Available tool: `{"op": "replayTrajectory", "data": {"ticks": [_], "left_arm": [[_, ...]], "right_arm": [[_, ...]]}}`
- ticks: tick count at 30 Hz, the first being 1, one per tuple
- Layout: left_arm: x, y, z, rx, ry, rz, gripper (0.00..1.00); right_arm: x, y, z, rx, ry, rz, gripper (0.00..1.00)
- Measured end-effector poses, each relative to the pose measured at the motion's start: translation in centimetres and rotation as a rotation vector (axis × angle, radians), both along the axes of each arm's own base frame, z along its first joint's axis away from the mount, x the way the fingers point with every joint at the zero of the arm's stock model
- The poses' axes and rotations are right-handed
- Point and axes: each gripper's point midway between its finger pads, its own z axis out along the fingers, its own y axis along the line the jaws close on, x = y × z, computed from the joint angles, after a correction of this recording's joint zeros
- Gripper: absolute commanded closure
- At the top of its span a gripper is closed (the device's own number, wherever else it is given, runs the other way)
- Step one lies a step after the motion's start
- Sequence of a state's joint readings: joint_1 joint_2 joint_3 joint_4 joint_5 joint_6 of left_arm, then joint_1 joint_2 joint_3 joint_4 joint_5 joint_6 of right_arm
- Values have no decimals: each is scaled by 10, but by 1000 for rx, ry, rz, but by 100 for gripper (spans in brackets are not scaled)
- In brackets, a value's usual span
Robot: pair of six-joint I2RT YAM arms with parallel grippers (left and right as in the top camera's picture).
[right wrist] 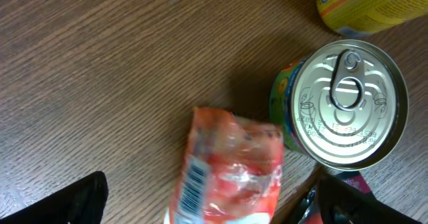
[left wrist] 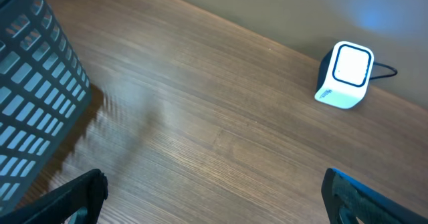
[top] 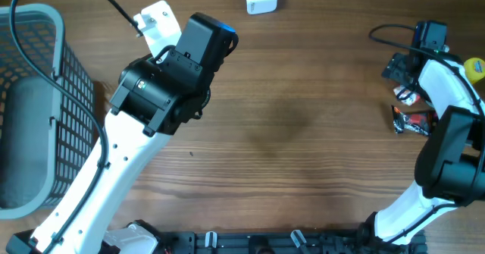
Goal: Scan the item barcode
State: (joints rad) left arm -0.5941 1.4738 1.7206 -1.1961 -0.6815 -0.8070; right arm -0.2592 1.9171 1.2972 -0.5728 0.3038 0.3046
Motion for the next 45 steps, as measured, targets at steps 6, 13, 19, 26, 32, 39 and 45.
{"op": "replayTrajectory", "data": {"ticks": [6,13,19,26,32,39,45], "left_arm": [[-5,4,2,62,-2,7,0],[-69,10,89,155,-309,-29,0],[-137,51,130,198,-455,-135,0],[-160,52,142,186,-577,-265,0],[-161,48,140,144,-577,-273,0],[-170,18,98,21,-345,-441,0],[-209,-22,49,-152,-7,-667,0]], "right_arm": [[-3,1,15,-15,-8,32,0],[-42,66,258,-78,-580,262,0],[-193,139,385,-113,-1008,489,0],[-337,174,390,-201,-1231,662,0],[-348,180,362,-169,-1158,697,0],[-348,180,365,-175,-1168,702,0],[-347,174,351,-260,-1077,728,0]]}}
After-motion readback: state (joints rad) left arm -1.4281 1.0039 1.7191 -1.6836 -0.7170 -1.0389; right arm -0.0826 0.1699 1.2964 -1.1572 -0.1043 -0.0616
